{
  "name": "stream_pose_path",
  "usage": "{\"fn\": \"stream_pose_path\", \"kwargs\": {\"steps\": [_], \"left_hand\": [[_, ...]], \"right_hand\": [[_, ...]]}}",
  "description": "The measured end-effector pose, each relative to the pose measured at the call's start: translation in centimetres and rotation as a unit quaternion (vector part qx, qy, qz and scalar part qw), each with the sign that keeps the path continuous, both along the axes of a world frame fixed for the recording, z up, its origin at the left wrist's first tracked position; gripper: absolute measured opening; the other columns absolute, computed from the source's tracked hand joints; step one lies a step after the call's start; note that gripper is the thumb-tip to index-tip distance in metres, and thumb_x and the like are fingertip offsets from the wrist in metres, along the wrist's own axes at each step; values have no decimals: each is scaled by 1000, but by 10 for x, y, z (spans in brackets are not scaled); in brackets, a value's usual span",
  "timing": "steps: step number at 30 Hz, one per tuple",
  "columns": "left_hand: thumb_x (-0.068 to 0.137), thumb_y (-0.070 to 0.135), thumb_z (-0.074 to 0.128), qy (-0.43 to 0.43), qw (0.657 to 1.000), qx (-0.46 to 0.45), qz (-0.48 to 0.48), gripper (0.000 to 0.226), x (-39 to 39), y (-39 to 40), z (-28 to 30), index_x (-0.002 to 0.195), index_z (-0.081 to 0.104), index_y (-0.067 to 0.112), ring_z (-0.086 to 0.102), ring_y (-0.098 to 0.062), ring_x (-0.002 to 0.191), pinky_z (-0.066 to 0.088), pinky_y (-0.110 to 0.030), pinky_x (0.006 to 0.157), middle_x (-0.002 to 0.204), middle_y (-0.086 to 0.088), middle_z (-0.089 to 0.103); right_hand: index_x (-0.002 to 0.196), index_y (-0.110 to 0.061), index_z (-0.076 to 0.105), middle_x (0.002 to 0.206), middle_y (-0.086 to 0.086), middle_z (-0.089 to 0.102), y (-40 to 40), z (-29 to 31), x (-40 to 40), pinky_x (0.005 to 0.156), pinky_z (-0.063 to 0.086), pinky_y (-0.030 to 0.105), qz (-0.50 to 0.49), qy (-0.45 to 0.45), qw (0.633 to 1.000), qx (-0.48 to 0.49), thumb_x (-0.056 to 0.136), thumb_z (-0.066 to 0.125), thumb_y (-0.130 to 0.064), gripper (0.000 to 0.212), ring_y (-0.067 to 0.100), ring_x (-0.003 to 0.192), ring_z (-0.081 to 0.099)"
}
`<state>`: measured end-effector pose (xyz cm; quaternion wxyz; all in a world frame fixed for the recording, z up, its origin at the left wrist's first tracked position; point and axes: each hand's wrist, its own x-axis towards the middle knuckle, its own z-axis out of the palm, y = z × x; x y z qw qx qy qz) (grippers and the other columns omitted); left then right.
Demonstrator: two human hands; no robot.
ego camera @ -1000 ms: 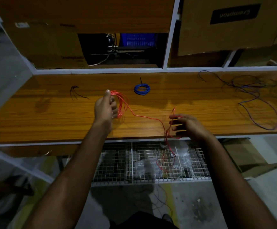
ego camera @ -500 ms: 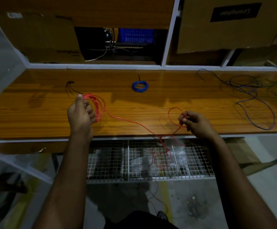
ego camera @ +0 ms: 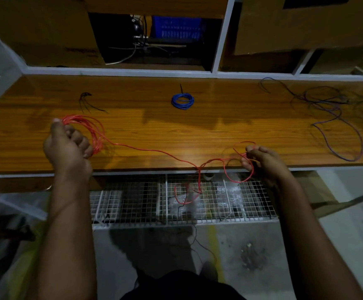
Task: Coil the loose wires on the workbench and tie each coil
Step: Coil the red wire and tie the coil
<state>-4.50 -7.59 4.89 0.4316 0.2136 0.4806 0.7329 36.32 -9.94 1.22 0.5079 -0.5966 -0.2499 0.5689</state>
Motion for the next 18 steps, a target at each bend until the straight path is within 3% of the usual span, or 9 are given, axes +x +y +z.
{"fn": "stream_pose_path", "kwargs": {"steps": [5, 10, 14, 18], "left_hand": [[106, 39, 32, 3, 999, 4, -37, 41, 9, 0, 0, 68, 34, 26, 16, -8, 41, 14, -22, 39, 48, 11, 24], [108, 39, 28, 19, 995, 11, -93, 43, 26, 2, -2, 69, 35, 23, 20, -8, 40, 16, -21, 40, 47, 10, 27], [108, 38, 28, 44, 990, 24, -130, 43, 42, 3, 5, 68, 36, 23, 21, -9, 42, 17, -22, 40, 48, 10, 28], [107, 40, 30, 60, 985, 47, -154, 43, 48, 5, 18, 69, 39, 23, 23, -9, 43, 20, -23, 41, 50, 9, 29]], "right_hand": [[105, -4, 55, 99, 20, 64, -8, 13, -21, 62, 61, 26, 39, 89, 995, 16, 99, 46, 2, 12, 23, 76, 74], [120, -2, 53, 127, 19, 62, -15, 29, -49, 85, 59, 30, 167, 122, 975, 81, 89, 39, 24, 43, 32, 110, 68], [117, -2, 56, 124, 15, 64, -6, 51, -65, 91, 57, 33, 237, -18, 959, 151, 79, 57, 23, 45, 29, 112, 68], [106, -7, 61, 107, 14, 68, 13, 66, -71, 83, 61, 39, 186, -229, 934, 200, 81, 67, 16, 34, 23, 94, 74]]}}
